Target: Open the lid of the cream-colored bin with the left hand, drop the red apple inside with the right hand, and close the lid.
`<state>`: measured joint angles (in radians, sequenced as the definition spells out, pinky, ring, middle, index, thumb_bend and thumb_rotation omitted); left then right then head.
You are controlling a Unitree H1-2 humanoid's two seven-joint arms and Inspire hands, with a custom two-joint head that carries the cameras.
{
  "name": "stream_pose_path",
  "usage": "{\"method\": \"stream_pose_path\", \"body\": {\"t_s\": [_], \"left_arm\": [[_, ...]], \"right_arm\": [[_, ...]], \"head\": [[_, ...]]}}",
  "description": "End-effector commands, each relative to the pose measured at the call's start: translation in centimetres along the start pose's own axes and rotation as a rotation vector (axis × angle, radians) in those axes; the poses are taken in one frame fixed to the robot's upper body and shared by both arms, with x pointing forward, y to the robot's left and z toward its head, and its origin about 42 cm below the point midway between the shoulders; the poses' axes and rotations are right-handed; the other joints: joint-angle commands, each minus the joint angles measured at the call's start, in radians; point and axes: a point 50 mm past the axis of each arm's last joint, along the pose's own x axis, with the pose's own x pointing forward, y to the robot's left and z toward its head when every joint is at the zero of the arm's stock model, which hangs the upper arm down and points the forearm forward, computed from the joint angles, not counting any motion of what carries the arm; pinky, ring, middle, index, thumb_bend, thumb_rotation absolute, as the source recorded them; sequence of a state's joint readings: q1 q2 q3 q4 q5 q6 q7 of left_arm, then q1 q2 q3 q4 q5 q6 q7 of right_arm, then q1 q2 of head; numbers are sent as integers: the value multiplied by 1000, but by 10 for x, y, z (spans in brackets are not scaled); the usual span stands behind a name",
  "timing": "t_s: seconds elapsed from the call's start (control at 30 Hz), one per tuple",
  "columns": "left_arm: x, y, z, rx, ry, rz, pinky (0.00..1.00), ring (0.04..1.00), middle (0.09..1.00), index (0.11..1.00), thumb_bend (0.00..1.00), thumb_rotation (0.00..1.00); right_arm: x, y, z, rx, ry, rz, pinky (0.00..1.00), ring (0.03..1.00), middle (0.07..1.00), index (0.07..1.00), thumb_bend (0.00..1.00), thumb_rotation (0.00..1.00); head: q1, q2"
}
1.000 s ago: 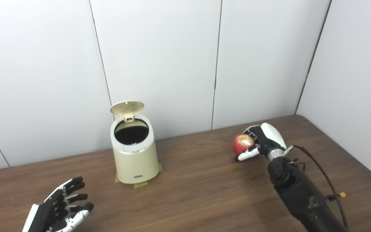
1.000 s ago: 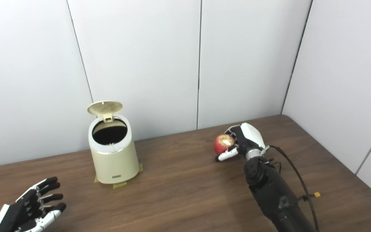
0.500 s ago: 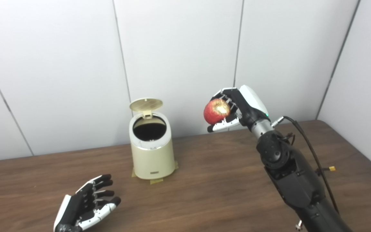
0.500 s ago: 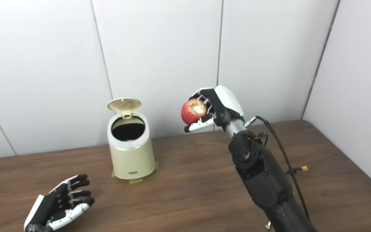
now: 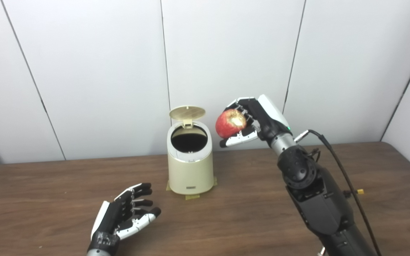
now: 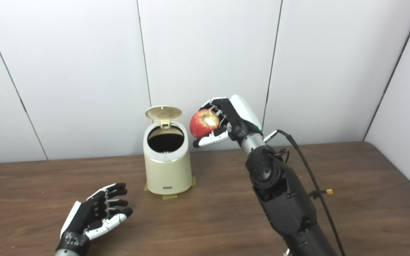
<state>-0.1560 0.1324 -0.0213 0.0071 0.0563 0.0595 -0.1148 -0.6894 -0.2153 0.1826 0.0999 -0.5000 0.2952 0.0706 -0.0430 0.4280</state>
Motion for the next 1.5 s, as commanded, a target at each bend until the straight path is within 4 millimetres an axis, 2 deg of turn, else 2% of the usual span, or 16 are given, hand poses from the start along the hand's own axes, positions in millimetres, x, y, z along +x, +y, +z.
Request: {"method": "stream_pose_path", "body": {"t_s": [0.0, 0.2, 0.57, 1.17, 1.3, 1.37, 1.4, 1.43, 1.47], "left_arm": [[12, -2, 17, 11, -86, 12, 587, 691, 781, 787, 684, 153], [13, -7, 19, 5, -91, 11, 589, 695, 781, 788, 673, 155], [13, -10, 22, 9, -97, 25, 580, 686, 780, 781, 659, 183], [14, -14, 22, -8, -102, 25, 577, 687, 783, 780, 684, 224], [13, -16, 23, -12, -97, 23, 582, 690, 788, 781, 688, 226], [13, -16, 23, -12, -98, 22, 587, 695, 790, 782, 683, 221], [13, -17, 23, -14, -99, 21, 589, 697, 790, 781, 679, 218], [13, -17, 23, -15, -101, 20, 590, 698, 790, 780, 678, 216], [13, -17, 23, -16, -101, 20, 588, 699, 789, 779, 674, 213]], "right_arm": [[21, -15, 27, -11, -83, -59, 271, 373, 481, 549, 511, 0], [37, 4, 34, -12, -60, -25, 253, 359, 475, 555, 509, 0], [56, 31, 29, 2, -57, -1, 253, 361, 478, 554, 509, 0], [67, 56, 31, 14, -21, 33, 261, 366, 473, 546, 511, 0], [67, 60, 33, 18, -21, 53, 291, 389, 471, 526, 516, 0], [66, 62, 32, -6, -8, 99, 357, 417, 481, 521, 519, 0], [66, 63, 32, -36, -1, 134, 394, 473, 544, 509, 520, 68], [66, 63, 32, -66, 4, 160, 436, 532, 612, 593, 703, 118], [65, 63, 32, -87, 7, 176, 482, 601, 690, 661, 845, 168]], "head": [[-1, 0], [18, 0], [40, 2], [63, 7], [66, 9], [68, 10], [68, 10], [70, 11], [74, 12]]}}
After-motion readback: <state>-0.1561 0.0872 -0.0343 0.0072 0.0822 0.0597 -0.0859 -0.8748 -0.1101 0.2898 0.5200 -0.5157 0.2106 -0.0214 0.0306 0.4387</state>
